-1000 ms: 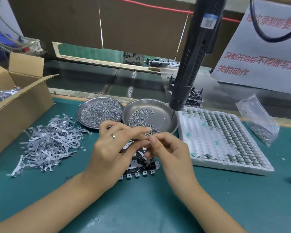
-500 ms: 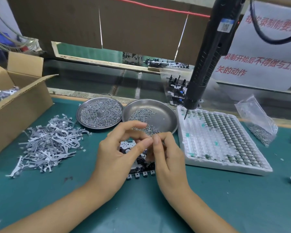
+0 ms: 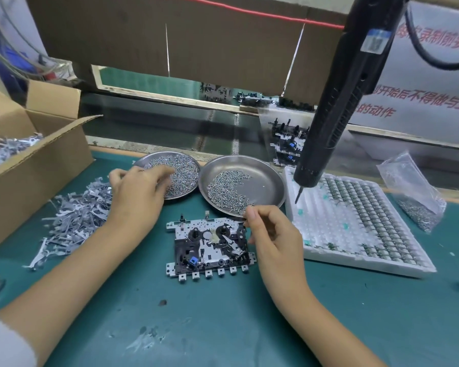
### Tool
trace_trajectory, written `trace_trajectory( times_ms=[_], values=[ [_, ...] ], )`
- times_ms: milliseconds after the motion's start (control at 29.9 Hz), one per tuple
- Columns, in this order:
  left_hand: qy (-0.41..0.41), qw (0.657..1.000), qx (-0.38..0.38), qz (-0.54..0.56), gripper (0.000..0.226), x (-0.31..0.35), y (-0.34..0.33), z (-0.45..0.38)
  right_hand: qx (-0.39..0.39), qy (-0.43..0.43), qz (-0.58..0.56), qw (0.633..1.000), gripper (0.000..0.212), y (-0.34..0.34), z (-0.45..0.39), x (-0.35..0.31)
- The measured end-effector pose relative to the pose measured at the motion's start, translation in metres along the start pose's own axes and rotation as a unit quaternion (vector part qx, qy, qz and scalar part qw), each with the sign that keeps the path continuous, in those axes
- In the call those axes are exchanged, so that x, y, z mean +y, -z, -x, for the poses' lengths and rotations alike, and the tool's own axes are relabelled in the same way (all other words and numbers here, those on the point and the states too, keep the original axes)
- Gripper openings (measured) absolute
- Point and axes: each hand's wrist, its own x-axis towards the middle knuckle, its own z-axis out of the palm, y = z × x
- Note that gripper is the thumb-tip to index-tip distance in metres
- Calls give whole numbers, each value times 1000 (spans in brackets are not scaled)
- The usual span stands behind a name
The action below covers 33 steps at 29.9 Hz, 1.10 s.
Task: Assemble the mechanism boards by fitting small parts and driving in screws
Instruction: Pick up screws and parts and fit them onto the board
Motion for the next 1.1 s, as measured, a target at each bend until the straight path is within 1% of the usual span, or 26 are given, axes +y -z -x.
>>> trace_trajectory(
  times_ms=[67, 134, 200, 234, 301, 401, 468, 534, 601, 668, 701, 735, 801, 835, 868, 902, 968, 1035, 1102],
  values=[
    [-38, 992, 25, 118, 21, 15, 9, 9, 1, -7, -4, 1000, 21, 1, -1, 0],
    [-86, 967, -15, 241, 23, 41, 18, 29, -3, -16, -20, 1000, 22, 1, -1, -1],
    [-120, 942, -68, 306, 25, 62, 19, 47, -19, -24, -43, 999, 23, 1, -1, -2],
    [-128, 933, -76, 327, 25, 68, 17, 54, -28, -26, -55, 998, 23, 1, -1, -3],
    [-120, 923, -62, 360, 21, 72, 13, 61, -39, -32, -76, 996, 23, 2, -1, -4],
    [-56, 907, -54, 414, 13, 70, 9, 63, -60, -49, -118, 990, 20, 3, -1, -6],
    [-57, 906, -60, 414, 12, 69, 9, 63, -75, -64, -123, 988, 21, 5, -3, -5],
    [-69, 913, -60, 398, 10, 69, 8, 62, -72, -58, -95, 991, 21, 8, -6, -3],
    [-46, 913, -56, 401, 9, 66, 11, 60, -49, -19, -21, 998, 19, 12, -15, -2],
    [-18, 920, -36, 389, 21, 62, 13, 55, -47, 54, 100, 992, 12, 14, -31, -1],
    [1, 922, -26, 385, 27, 59, 12, 53, -68, 80, 176, 979, 11, 13, -42, 0],
    [22, 921, -19, 388, 34, 57, 11, 51, -103, 85, 252, 958, 17, 10, -53, 2],
    [55, 918, -12, 394, 43, 54, 9, 50, -182, 42, 376, 908, 31, 2, -73, 6],
    [61, 917, -12, 394, 41, 53, 8, 49, -206, 16, 411, 888, 33, -2, -80, 8],
    [66, 916, -12, 394, 36, 53, 8, 49, -214, -2, 425, 880, 30, -5, -84, 10],
    [69, 915, -13, 396, 31, 52, 8, 50, -208, -11, 421, 883, 24, -7, -87, 12],
    [69, 913, -10, 402, 19, 51, 7, 49, -174, -13, 394, 902, 14, -9, -89, 15],
    [67, 910, -8, 408, 6, 50, 6, 48, -154, -6, 382, 911, 16, -8, -88, 16],
    [66, 913, -6, 402, 12, 50, 5, 49, -143, -5, 357, 923, 16, -6, -87, 17]
  ],
)
